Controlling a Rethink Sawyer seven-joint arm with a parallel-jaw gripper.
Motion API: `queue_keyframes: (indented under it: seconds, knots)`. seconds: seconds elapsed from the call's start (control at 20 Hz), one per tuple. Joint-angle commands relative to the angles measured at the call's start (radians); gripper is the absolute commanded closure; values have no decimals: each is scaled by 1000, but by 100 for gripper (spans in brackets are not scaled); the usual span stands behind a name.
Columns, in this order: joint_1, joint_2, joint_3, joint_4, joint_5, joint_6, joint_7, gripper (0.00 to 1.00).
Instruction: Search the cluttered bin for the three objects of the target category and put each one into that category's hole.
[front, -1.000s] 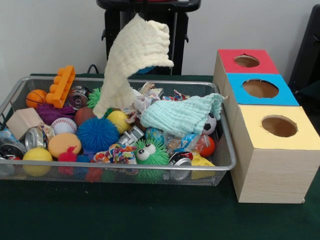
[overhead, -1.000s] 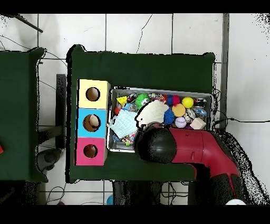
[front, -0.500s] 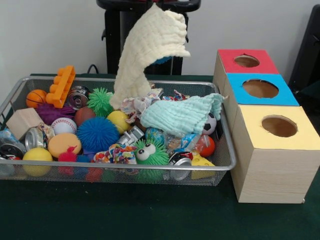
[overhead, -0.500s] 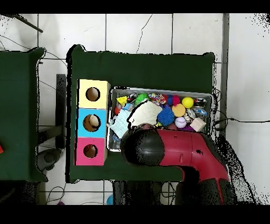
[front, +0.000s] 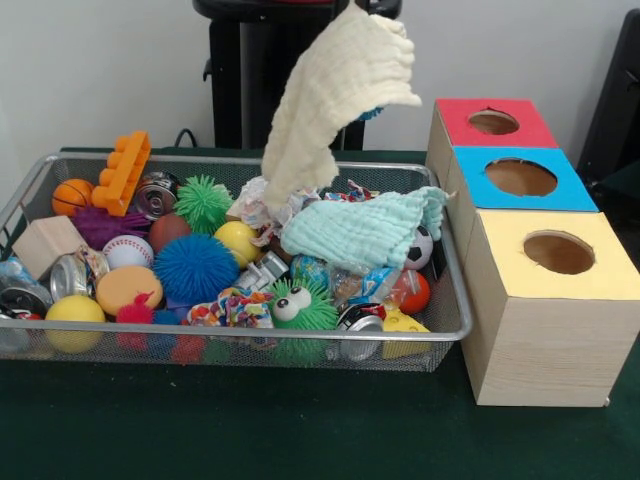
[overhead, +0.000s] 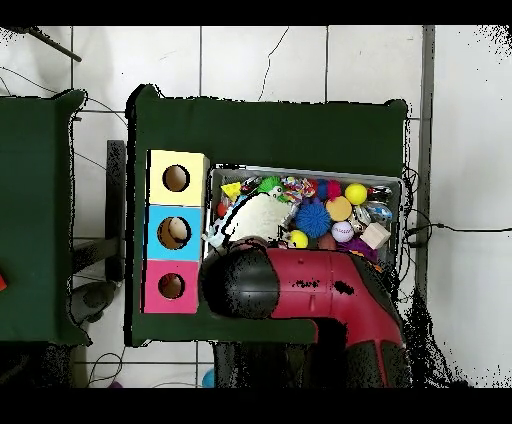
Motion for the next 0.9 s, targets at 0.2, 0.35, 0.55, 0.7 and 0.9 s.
queue_keyframes:
  seconds: [0.2,0.35,0.55,0.7,0.9]
  knots:
    - [78,7,-77,-34,65,108,277,100]
    - [101,10,-94,-42,79,110,283,100]
    - [119,24,-111,-57,94,109,274,100]
    - [127,18,-126,-40,102,94,259,100]
    - [131,25,-140,-48,113,94,250,100]
